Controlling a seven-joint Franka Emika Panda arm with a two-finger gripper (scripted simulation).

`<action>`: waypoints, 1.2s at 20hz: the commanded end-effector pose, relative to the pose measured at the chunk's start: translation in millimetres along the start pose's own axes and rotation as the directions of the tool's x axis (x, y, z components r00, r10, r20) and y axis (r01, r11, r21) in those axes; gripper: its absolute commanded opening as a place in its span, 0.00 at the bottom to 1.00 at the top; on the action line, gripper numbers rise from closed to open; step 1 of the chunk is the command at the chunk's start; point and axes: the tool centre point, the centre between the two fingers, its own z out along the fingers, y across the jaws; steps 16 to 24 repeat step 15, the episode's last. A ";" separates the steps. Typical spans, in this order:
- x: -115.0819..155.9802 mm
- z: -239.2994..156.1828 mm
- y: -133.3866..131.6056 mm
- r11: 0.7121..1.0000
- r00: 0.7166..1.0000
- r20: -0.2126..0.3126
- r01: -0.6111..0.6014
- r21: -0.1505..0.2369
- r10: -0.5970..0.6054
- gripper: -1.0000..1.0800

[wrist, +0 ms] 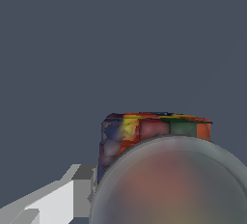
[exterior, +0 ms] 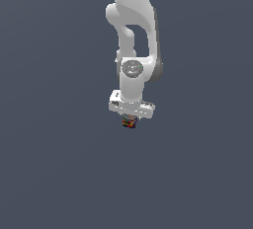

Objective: Pick up the object and move it to a goal position.

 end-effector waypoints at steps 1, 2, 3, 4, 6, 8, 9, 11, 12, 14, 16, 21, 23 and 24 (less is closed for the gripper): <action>15.8 -5.4 9.4 1.000 1.000 -0.003 0.000 0.001 0.000 0.00; 20.5 -6.6 12.3 1.000 1.000 -0.003 0.000 0.001 0.000 0.00; 24.7 -7.6 14.9 1.000 1.000 -0.003 0.000 0.001 0.000 0.00; 28.5 -8.6 17.2 1.000 1.000 -0.003 0.000 0.001 0.000 0.00; 34.7 -10.1 20.9 1.000 1.000 -0.003 0.000 0.001 0.000 0.00; 39.2 -11.2 23.4 1.000 1.000 -0.003 0.000 0.001 0.000 0.00; 40.8 -11.6 24.3 1.000 1.000 -0.003 0.000 0.001 0.000 0.00; 42.8 -12.0 25.2 1.000 1.000 -0.003 0.000 0.001 0.000 0.00; 43.1 -12.1 25.2 1.000 1.000 -0.003 0.000 0.001 0.000 0.00; 42.8 -11.8 24.9 1.000 1.000 -0.003 -0.001 0.001 0.001 0.00; 42.6 -11.7 24.7 1.000 1.000 -0.003 -0.001 0.001 0.001 0.00; 42.6 -11.7 24.7 1.000 1.000 -0.003 -0.001 0.001 0.001 0.00; 42.6 -11.7 24.7 1.000 1.000 -0.003 -0.001 0.001 0.001 0.00; 42.6 -11.7 24.7 1.000 1.000 -0.003 -0.001 0.001 0.001 0.00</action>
